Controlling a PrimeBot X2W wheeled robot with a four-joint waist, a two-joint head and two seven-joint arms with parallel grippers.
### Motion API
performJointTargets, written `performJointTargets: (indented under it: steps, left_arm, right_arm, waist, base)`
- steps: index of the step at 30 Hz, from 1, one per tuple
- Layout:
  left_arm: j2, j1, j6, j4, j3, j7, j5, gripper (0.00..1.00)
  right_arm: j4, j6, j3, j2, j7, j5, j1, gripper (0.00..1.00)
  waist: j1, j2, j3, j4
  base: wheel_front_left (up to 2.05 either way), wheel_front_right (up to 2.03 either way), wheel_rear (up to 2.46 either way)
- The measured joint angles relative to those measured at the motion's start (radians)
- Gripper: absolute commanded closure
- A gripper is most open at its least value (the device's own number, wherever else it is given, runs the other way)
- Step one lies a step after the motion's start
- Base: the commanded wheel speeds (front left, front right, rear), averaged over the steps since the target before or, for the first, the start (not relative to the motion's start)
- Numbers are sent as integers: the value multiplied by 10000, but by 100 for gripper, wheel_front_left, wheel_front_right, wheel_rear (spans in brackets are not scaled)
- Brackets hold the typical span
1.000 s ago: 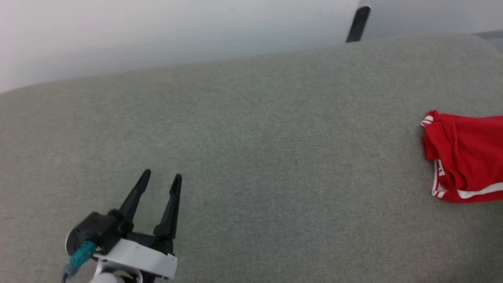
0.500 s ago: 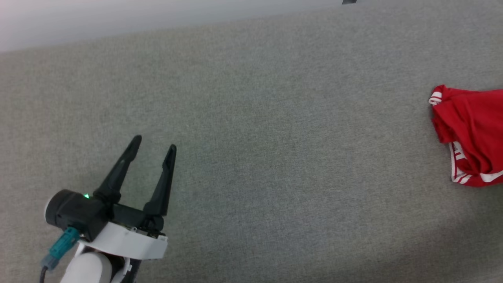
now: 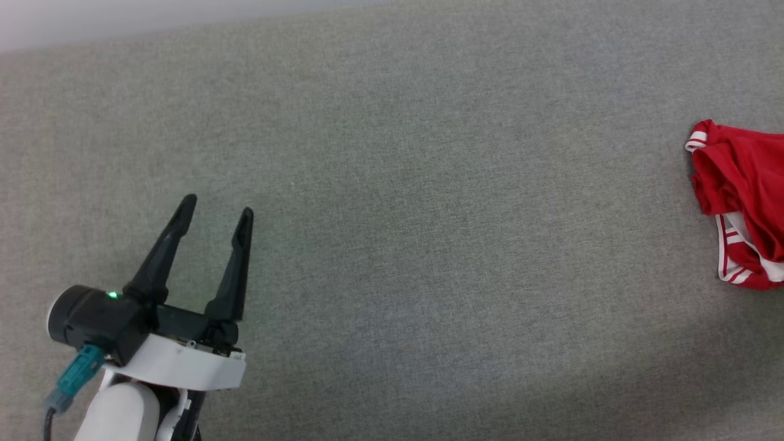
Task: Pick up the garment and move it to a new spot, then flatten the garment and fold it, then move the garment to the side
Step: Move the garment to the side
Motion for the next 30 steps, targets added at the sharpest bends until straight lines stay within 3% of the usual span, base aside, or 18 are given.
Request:
performJointTargets:
  steps: [8, 16, 21, 30]
  left_arm:
    - [-387, 47, 0, 470, 274, -2, 75, 0]
    - [-901, 766, 12, 1097, 740, 0, 186, 0]
    - [-1099, 1412, 19, 1384, 1344, 0, 136, 0]
    - [-1310, 2237, 42, 1929, 2316, 0, 59, 0]
  right_arm:
    - [17, 0, 174, 153, -472, -596, -151, 0]
    - [-709, 0, 1712, 1459, -717, -711, 473, 0]
    - [-1478, 0, 2740, 2395, -755, -105, 1141, 0]
    - [-3252, 0, 3931, 2863, -936, 1202, 2576, 0]
  waist:
    - [0, 0, -485, 10]
    - [-1, 0, -1416, 199]
    - [0, 0, -2019, 442]
    - [0, 1, -2843, 1068]
  base:
    - [0, 0, 0]
    - [0, 0, 0]
    - [0, 0, 0]
    - [0, 0, 0]
